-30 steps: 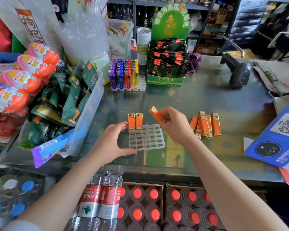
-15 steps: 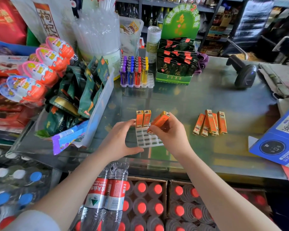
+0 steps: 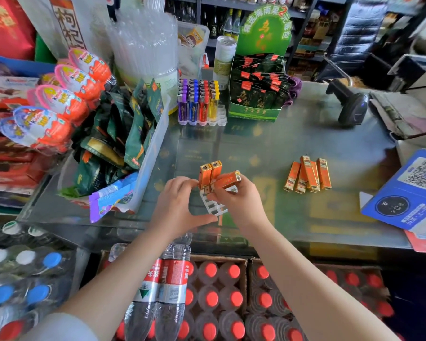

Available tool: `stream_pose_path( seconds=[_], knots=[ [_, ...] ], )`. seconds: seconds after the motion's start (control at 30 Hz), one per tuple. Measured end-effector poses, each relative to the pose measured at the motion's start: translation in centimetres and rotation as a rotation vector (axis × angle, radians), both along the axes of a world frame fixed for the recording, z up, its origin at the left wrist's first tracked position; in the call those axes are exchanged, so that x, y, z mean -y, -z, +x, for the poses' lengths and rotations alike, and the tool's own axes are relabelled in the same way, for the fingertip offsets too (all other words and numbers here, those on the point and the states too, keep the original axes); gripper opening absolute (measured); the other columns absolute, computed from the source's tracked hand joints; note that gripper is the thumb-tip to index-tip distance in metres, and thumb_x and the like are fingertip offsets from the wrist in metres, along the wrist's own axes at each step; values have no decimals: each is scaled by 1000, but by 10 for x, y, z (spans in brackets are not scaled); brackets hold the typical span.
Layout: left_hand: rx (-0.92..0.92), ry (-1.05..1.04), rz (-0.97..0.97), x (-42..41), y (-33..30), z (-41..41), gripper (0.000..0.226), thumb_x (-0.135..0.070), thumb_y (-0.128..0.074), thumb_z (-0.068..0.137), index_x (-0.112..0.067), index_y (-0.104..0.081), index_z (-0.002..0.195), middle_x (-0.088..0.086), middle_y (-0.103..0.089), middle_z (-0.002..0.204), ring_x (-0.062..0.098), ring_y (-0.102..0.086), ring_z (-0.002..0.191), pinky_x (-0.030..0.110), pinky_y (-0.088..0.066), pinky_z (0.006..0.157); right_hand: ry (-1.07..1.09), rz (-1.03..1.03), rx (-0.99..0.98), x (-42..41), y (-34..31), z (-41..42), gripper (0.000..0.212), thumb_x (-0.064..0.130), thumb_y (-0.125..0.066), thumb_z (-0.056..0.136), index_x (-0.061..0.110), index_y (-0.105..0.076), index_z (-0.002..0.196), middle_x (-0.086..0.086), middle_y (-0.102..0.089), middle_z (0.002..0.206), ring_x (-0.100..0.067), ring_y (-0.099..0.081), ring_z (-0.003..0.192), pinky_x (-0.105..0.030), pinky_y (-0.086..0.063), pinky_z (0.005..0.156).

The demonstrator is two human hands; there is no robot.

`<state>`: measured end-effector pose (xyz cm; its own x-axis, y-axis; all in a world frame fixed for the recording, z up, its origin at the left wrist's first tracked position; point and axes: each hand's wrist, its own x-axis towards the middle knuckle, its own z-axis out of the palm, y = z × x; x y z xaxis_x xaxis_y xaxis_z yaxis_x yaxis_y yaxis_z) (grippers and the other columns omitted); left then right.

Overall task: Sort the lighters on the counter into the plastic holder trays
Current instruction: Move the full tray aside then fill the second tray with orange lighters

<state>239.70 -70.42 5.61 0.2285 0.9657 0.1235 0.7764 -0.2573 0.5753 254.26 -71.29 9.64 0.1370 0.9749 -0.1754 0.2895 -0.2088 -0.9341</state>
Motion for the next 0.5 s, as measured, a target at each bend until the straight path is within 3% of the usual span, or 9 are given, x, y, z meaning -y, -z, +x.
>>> stream_pose_path(
  seconds=[0.03,0.17,0.33,0.4,0.5],
  knots=[
    [-3,-1,6,-1,0,0,92,-74,-50,47,-11,-55,114,2,-52,115,20,-44,114,26,-30,94,-11,-2,51,1,-3,-2,5,14,-65,72,15,-62,76,-2,-71,77,-20,-68,78,-44,-55,79],
    [-28,14,7,-2,0,-1,92,-76,-47,47,-15,-54,115,-1,-50,115,18,-41,115,28,-29,96,-24,60,256,4,-12,-12,33,17,-68,78,28,-43,59,-1,-64,72,-22,-63,68,-37,-53,68],
    [-11,33,15,-3,0,-3,89,-73,-53,49,-15,-52,115,0,-47,116,18,-36,117,28,-28,99,16,82,531,-4,-9,-17,20,32,-64,82,13,-56,80,3,-57,75,-16,-54,69,-22,-39,53],
    [-5,48,35,-5,1,-3,89,-73,-53,48,-13,-53,114,0,-49,115,19,-35,117,28,-27,99,41,90,561,-4,-8,-17,23,33,-63,83,11,-59,84,1,-60,76,-16,-53,69,-24,-36,54],
    [-7,67,30,-8,-1,-3,83,-64,-70,53,-12,-53,116,0,-49,115,19,-33,119,27,-25,100,48,100,633,-4,-6,-20,29,35,-62,83,7,-57,90,-2,-61,83,-19,-54,72,-27,-38,60]
  ],
)
